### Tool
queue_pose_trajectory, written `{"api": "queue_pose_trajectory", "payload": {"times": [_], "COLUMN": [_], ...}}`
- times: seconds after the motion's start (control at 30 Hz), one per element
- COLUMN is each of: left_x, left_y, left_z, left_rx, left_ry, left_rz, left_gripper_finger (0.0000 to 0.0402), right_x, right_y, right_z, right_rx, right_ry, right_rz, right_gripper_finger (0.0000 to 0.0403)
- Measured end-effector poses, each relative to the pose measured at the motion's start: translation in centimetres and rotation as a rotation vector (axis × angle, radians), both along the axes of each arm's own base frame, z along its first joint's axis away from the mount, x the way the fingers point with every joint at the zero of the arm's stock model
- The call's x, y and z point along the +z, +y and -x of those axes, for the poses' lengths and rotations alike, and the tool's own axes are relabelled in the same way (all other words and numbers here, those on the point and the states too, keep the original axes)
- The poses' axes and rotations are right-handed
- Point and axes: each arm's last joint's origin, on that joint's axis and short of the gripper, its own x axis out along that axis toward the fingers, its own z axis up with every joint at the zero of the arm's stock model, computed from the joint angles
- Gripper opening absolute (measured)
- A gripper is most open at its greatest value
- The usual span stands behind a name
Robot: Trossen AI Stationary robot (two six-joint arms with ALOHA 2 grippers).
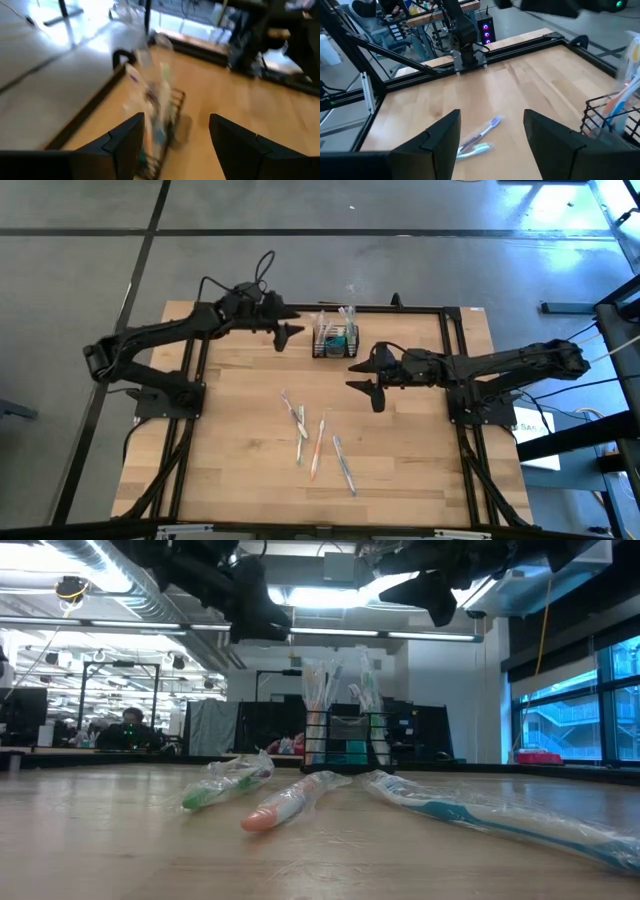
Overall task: Pick & Place toothbrushing station
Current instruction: Put the blue toothbrush in the right section of the wire organizer
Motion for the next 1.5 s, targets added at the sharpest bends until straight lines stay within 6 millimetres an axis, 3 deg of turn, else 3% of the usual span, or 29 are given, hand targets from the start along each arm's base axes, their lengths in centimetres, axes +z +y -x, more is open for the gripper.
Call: {"api": "queue_pose_trajectory", "payload": {"times": [0.2, 0.57, 0.97, 1.23, 1.5], "left_x": [-0.7, -4.9, -8.6, -9.0, -9.1], "left_y": [-2.6, -7.4, -11.4, -12.9, -14.1], "left_z": [0.8, 3.1, 5.5, 5.7, 5.7], "left_rx": [-0.069, -0.048, 0.005, 0.017, -0.01], "left_ry": [0.074, 0.156, 0.193, 0.196, 0.209], "left_rz": [0.041, 0.045, 0.139, 0.136, 0.133], "left_gripper_finger": [0.0221, 0.0221, 0.0221, 0.0221, 0.0221], "right_x": [0.1, 1.8, 3.1, 4.1, 2.4], "right_y": [1.0, 4.0, 6.2, 8.4, 9.6], "right_z": [0.1, 0.4, 0.8, -2.4, -4.8], "right_rx": [-0.065, -0.104, -0.116, -0.083, -0.131], "right_ry": [-0.013, -0.031, 0.162, 0.348, 0.577], "right_rz": [0.02, 0.049, -0.026, -0.041, -0.209], "right_gripper_finger": [0.0219, 0.0219, 0.0219, 0.0219, 0.0219]}}
